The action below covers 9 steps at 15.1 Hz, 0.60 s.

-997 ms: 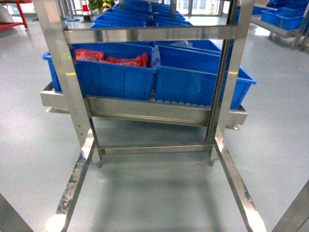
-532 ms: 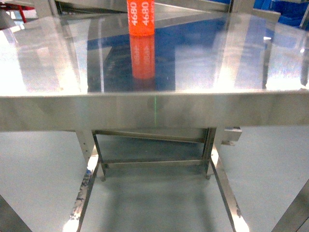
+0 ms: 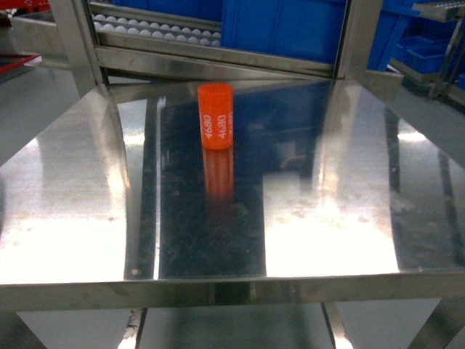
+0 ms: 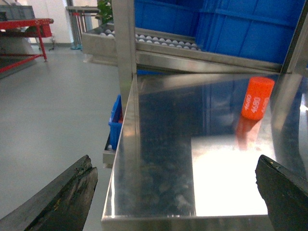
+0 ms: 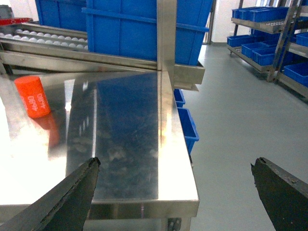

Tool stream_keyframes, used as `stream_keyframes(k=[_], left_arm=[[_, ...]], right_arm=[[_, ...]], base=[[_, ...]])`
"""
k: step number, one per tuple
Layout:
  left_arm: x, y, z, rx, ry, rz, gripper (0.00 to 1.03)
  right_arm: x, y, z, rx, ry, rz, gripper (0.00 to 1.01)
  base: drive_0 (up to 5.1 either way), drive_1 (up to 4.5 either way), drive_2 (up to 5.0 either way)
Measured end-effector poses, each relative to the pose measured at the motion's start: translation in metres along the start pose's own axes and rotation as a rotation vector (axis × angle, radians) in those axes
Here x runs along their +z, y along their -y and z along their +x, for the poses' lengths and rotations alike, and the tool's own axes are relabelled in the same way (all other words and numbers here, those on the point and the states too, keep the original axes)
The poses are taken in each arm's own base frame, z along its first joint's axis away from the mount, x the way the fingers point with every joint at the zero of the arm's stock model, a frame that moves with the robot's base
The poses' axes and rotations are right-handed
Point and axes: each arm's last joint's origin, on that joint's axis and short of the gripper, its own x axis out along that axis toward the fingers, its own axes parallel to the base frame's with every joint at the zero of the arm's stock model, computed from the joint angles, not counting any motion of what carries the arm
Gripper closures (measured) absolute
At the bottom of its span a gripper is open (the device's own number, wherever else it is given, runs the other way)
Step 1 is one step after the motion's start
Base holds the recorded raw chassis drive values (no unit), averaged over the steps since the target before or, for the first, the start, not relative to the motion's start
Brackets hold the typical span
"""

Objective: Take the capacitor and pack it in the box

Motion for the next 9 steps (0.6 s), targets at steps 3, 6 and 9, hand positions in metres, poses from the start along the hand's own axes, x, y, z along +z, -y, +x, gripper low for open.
stream_keyframes(k=[3, 6, 9], left_arm=[[0.0004, 0.0, 0.0, 0.0, 0.004, -0.001, 0.05], [-0.0004, 0.0, 0.0, 0.0, -0.004, 0.0, 0.05], [0.0, 0.0, 0.0, 0.0, 0.0, 0.0, 0.05]], right_arm=[[0.0004, 0.0, 0.0, 0.001, 0.005, 0.0, 0.03], [-0.0001, 0.0, 0.0, 0.001, -0.002, 0.001, 0.03], [-0.0001, 0.0, 0.0, 0.001, -0.002, 0.001, 0.03]], base=[[0.0, 0.0, 0.0], [0.0, 0.0, 0.0], [0.0, 0.0, 0.0]])
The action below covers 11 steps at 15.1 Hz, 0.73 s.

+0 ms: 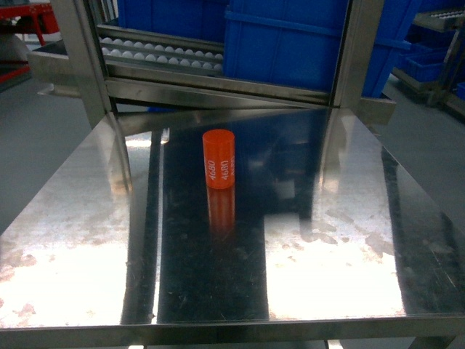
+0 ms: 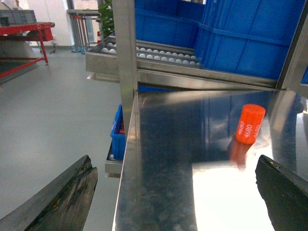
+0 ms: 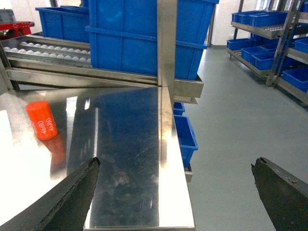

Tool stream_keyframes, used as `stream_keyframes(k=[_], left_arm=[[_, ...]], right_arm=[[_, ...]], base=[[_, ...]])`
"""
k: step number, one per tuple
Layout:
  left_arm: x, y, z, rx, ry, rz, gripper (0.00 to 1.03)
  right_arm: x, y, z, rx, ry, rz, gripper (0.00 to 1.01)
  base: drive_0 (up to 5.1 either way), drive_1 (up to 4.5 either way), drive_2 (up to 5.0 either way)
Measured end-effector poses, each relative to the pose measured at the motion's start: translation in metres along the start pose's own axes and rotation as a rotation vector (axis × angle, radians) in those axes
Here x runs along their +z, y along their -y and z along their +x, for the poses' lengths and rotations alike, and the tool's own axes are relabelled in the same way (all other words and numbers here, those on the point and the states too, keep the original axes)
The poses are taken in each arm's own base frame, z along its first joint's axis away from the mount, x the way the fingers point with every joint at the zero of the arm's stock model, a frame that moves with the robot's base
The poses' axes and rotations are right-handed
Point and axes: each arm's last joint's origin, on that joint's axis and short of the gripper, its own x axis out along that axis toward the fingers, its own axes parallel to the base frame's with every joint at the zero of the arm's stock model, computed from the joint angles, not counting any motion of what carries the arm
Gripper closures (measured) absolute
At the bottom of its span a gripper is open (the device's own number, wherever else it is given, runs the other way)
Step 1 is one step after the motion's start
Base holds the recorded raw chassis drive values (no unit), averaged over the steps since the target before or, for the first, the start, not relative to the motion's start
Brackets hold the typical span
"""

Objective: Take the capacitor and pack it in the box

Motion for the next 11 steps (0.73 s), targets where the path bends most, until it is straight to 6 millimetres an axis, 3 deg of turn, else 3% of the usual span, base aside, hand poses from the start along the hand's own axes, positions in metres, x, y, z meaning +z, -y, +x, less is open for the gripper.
stream_keyframes(k=[11], left_arm=[[0.0, 0.0, 0.0, 0.0, 0.0, 0.0, 0.05]], right_arm=[[0.0, 0.0, 0.0, 0.0, 0.0, 0.0, 0.03]], base=[[0.0, 0.0, 0.0]])
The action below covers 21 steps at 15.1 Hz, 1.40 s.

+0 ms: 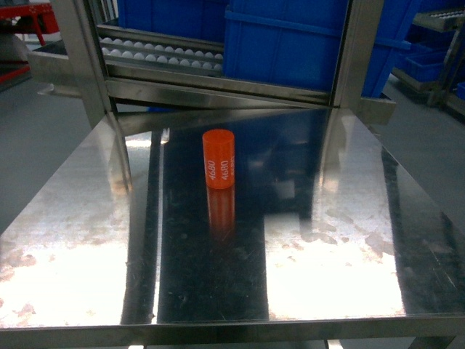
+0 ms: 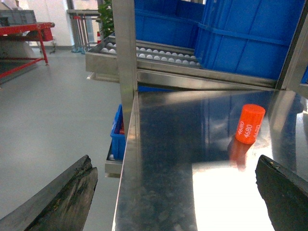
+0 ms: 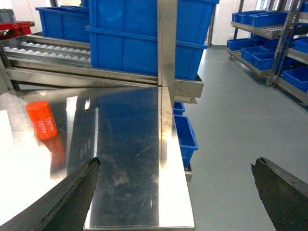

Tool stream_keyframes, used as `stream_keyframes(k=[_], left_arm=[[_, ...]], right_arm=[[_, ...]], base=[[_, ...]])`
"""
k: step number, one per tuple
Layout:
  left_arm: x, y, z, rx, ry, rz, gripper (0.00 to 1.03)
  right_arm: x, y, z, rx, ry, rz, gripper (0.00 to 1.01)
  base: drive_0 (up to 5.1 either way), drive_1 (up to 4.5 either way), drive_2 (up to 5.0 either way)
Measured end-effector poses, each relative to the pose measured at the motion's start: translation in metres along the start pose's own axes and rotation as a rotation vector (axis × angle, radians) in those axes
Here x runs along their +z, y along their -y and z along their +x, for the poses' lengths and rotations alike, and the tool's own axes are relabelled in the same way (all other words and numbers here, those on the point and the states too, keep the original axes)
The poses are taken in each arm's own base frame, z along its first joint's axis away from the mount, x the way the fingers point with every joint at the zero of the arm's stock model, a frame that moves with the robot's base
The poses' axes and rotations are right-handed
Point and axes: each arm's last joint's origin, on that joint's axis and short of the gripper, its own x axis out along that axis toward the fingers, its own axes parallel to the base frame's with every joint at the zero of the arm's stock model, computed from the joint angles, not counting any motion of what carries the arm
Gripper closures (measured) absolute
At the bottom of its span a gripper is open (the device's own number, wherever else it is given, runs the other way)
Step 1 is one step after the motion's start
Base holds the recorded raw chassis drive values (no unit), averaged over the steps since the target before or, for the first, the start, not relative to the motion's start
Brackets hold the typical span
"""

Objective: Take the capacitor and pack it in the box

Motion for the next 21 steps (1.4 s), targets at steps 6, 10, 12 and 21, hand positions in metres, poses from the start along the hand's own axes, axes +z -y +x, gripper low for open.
stream_keyframes(k=[6, 10, 12, 21], left_arm=[[0.055, 0.059, 0.111, -0.301, -0.088, -0.044, 0.05], [0.034, 0.083, 0.154, -0.325, -0.228, -0.049, 0.05], [0.029, 0.088, 0.162, -0.324, -0.248, -0.046, 0.05], [-0.084, 0.166, 0.336, -0.361, -0.435, 0.084, 0.05]], right_arm=[[0.0, 0.0, 0.0, 0.0, 0.0, 0.0, 0.03], [0.0, 0.0, 0.0, 0.0, 0.0, 0.0, 0.03], [0.0, 0.0, 0.0, 0.0, 0.0, 0.0, 0.03], [0.0, 0.0, 0.0, 0.0, 0.0, 0.0, 0.03]], base=[[0.0, 0.0, 0.0], [0.0, 0.0, 0.0], [0.0, 0.0, 0.0], [0.0, 0.0, 0.0]])
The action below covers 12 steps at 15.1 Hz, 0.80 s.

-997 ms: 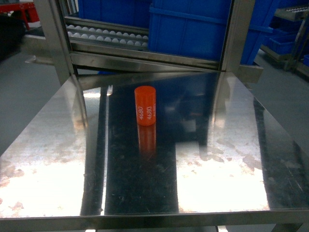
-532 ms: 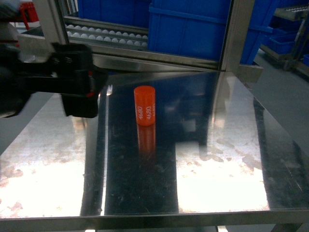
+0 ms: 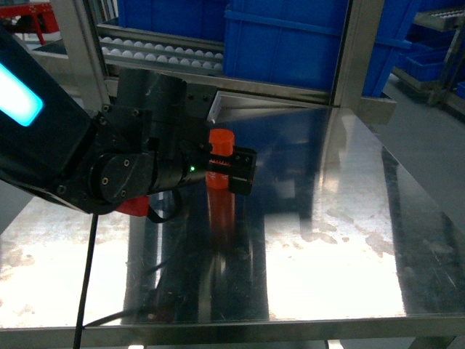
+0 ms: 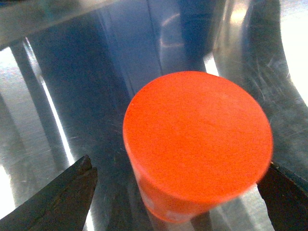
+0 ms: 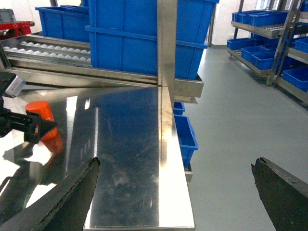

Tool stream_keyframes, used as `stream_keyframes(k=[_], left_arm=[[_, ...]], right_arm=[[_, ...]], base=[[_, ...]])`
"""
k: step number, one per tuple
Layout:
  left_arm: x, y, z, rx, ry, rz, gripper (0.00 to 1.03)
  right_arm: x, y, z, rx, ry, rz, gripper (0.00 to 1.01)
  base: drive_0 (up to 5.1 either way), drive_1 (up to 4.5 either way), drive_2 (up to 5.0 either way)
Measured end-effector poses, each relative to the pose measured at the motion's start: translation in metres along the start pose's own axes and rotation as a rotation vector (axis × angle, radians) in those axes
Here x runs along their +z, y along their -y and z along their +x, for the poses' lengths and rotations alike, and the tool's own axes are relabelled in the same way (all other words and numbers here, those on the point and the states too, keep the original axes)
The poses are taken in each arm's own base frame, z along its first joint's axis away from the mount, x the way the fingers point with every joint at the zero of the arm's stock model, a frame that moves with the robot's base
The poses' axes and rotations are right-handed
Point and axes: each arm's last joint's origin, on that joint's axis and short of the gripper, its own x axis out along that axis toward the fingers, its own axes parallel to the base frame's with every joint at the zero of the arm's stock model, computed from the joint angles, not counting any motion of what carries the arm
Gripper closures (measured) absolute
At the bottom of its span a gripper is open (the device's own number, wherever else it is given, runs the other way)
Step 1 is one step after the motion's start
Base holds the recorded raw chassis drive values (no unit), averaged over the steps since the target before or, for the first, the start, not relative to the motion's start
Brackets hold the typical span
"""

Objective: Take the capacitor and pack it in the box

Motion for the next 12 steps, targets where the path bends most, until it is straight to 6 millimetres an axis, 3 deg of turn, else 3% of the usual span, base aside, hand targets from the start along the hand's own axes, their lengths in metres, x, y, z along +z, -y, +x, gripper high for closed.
stream_keyframes(k=[2, 4, 8, 12], left_arm=[[-0.004, 0.0, 0.015, -0.001, -0.011, -0.001, 0.17], [-0.001, 0.0, 0.023, 0.01, -0.002, -0.01, 0.42], [0.002, 0.0, 0.024, 0.015, 0.012, -0.026, 0.56], [0.002, 0.0, 0.024, 0.015, 0.016, -0.043, 0.58]], right_arm=[[0.0, 0.0, 0.0, 0.0, 0.0, 0.0, 0.03], [0.0, 0.0, 0.0, 0.0, 0.0, 0.0, 0.03], [0.0, 0.0, 0.0, 0.0, 0.0, 0.0, 0.03], [0.0, 0.0, 0.0, 0.0, 0.0, 0.0, 0.03]], base=[[0.0, 0.0, 0.0], [0.0, 0.0, 0.0], [0.0, 0.0, 0.0], [0.0, 0.0, 0.0]])
